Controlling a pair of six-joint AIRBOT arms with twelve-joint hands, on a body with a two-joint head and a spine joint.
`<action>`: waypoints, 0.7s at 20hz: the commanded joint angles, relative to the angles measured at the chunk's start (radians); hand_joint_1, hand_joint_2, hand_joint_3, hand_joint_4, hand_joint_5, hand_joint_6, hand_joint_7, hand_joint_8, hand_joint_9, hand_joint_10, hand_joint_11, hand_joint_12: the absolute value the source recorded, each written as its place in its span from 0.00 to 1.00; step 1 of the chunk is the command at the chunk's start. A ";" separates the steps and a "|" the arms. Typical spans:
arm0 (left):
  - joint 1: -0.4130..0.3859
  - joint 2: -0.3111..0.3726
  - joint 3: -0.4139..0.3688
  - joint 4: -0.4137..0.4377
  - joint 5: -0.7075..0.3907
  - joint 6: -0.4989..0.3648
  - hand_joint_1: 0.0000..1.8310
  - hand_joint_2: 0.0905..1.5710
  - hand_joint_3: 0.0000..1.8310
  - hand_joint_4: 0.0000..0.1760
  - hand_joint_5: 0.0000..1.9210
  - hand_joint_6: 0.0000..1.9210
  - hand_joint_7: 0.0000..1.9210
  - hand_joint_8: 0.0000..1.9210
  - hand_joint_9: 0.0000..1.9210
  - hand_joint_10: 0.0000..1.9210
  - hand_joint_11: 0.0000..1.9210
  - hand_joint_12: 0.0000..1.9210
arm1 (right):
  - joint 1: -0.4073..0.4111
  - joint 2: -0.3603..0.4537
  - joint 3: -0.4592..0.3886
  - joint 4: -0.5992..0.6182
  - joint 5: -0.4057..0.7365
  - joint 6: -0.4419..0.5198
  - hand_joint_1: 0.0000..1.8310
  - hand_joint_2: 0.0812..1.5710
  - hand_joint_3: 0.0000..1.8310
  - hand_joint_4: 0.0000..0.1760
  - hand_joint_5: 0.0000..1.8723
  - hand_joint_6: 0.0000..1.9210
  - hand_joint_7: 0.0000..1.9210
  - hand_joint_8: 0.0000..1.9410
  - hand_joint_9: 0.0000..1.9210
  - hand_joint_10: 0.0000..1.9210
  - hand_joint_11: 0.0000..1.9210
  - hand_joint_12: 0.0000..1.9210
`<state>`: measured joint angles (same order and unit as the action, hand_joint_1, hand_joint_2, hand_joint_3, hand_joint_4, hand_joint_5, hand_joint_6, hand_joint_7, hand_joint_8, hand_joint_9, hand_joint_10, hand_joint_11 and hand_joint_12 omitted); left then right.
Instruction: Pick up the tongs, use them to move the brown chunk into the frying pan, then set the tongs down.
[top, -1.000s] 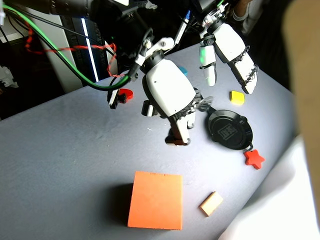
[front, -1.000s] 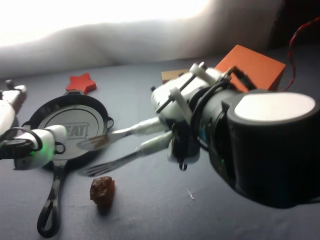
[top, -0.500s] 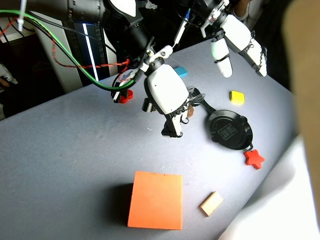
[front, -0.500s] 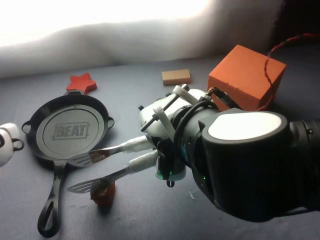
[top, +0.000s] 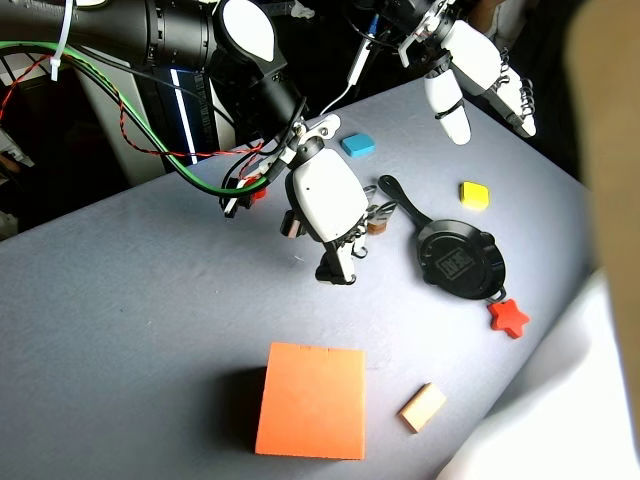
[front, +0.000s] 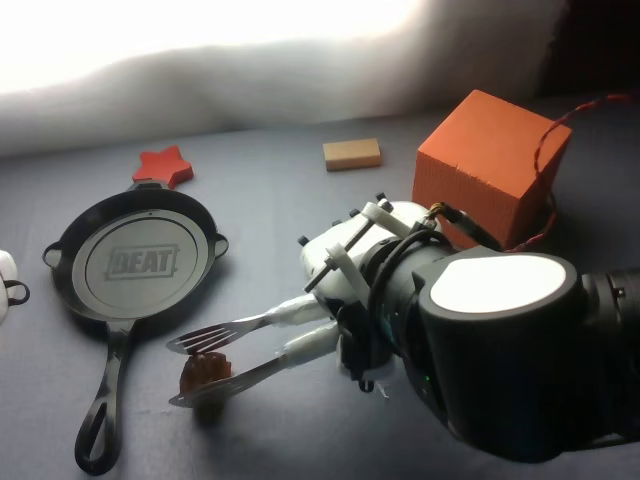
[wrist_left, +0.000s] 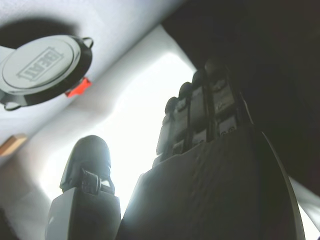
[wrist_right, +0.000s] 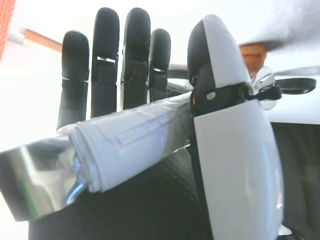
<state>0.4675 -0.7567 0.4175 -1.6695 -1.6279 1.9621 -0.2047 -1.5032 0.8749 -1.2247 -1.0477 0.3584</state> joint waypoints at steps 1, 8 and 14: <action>-0.004 0.005 0.002 0.084 -0.083 0.005 0.11 0.84 0.00 0.10 0.02 0.00 0.04 0.00 0.03 0.00 0.00 0.15 | 0.001 0.004 -0.003 -0.073 0.002 -0.007 0.56 0.72 0.00 0.00 0.39 0.17 0.52 0.00 0.39 0.28 0.17 0.76; -0.002 0.000 0.003 0.094 -0.082 0.008 0.10 0.84 0.00 0.11 0.02 0.00 0.04 0.00 0.04 0.00 0.00 0.16 | -0.032 -0.005 0.008 -0.111 0.028 0.005 0.57 0.72 0.00 0.00 0.38 0.16 0.50 0.00 0.37 0.27 0.15 0.77; -0.003 -0.005 0.003 0.099 -0.080 0.011 0.09 0.84 0.00 0.13 0.01 0.00 0.03 0.00 0.02 0.00 0.00 0.12 | -0.023 -0.035 0.056 -0.112 0.043 0.016 0.56 0.73 0.00 0.00 0.39 0.16 0.52 0.01 0.39 0.28 0.17 0.77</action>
<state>0.4675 -0.7650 0.4175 -1.6596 -1.6306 1.9682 -0.2398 -1.5406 0.9337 -1.2568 -1.0027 0.3695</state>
